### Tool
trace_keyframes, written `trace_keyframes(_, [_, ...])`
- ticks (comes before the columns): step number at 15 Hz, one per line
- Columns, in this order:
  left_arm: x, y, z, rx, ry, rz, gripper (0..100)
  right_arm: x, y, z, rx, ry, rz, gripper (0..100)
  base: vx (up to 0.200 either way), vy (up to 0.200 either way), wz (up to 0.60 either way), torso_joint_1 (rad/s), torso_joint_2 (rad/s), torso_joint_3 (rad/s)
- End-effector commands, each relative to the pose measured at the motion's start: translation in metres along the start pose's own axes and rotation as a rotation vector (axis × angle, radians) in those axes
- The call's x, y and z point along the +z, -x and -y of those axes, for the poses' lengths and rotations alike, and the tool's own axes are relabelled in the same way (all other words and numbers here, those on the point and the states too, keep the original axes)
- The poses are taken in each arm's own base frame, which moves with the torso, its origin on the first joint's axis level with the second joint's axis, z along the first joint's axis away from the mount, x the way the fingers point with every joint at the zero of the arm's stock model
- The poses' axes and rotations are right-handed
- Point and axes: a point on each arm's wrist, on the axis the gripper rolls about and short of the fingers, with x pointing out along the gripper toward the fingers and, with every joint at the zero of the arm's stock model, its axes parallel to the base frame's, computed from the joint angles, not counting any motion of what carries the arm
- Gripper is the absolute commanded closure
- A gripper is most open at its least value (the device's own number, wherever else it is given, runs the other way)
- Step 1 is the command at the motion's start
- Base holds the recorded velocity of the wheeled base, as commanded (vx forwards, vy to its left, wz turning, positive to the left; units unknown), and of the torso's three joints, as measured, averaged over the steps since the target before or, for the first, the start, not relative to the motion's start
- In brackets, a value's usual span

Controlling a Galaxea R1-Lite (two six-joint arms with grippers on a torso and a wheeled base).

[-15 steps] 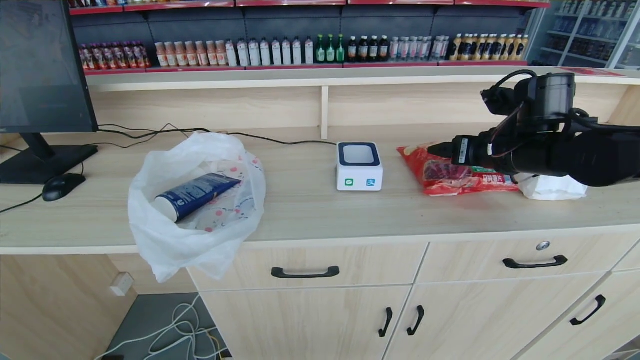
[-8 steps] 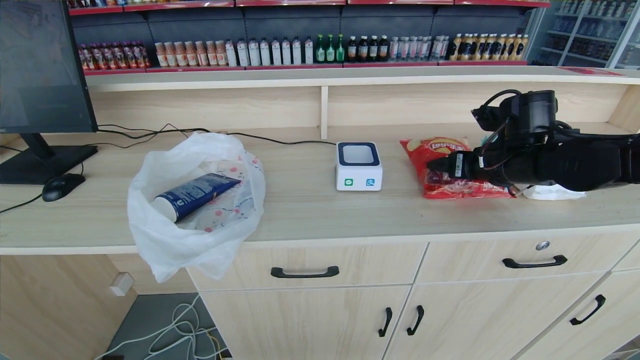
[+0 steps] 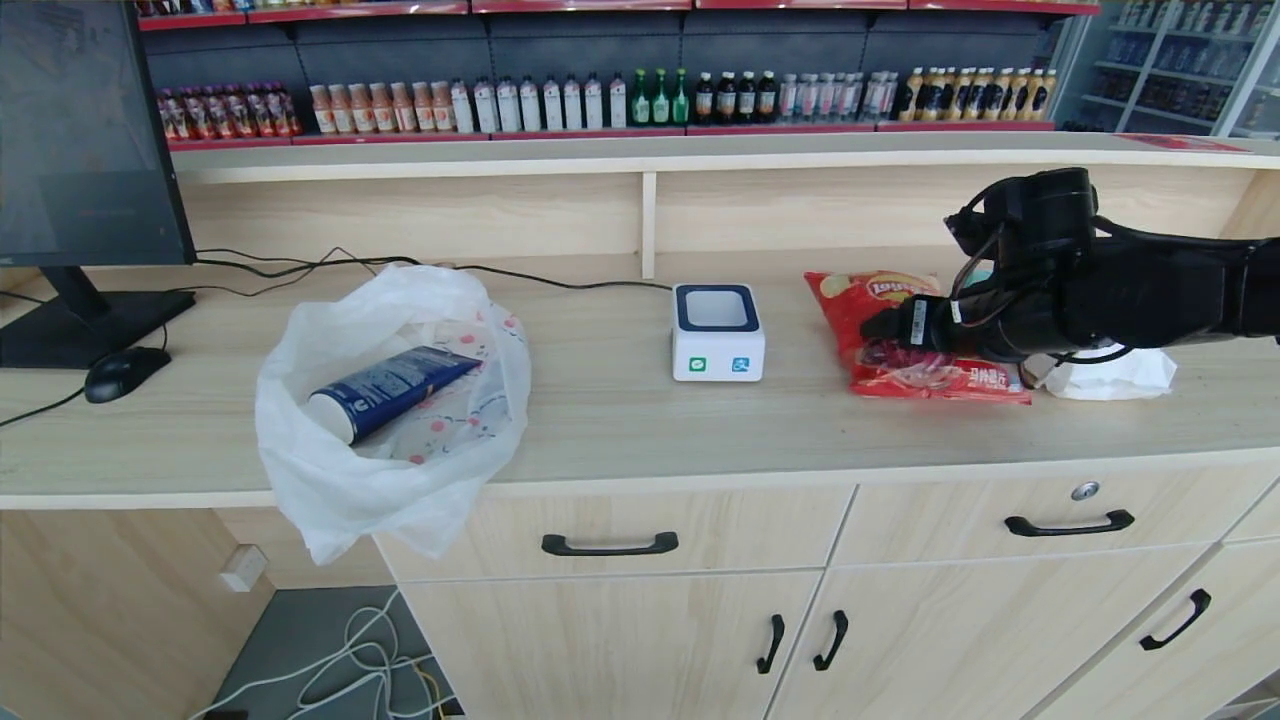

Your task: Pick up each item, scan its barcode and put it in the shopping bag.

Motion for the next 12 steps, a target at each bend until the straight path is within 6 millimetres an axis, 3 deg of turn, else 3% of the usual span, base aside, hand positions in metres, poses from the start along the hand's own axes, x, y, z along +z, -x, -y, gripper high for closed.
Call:
trace_keyframes(1, [0.000,0.000,0.000,0.000,0.001,0.001,100,0.003,-0.010,-0.003,0.005,-0.017,0.001,0,0.000,0.000,0.00,0.000,0.00,0.000])
trace_keyframes(5, [0.000,0.000,0.000,0.000,0.001,0.001,100,0.000,-0.023,-0.003,0.002,-0.018,-0.014,0,0.000,0.000,0.00,0.000,0.00,0.000])
trace_keyframes(12, [0.000,0.000,0.000,0.000,0.001,0.001,100,-0.005,-0.022,-0.021,0.078,0.003,-0.034,0,0.000,0.000,0.00,0.000,0.00,0.000])
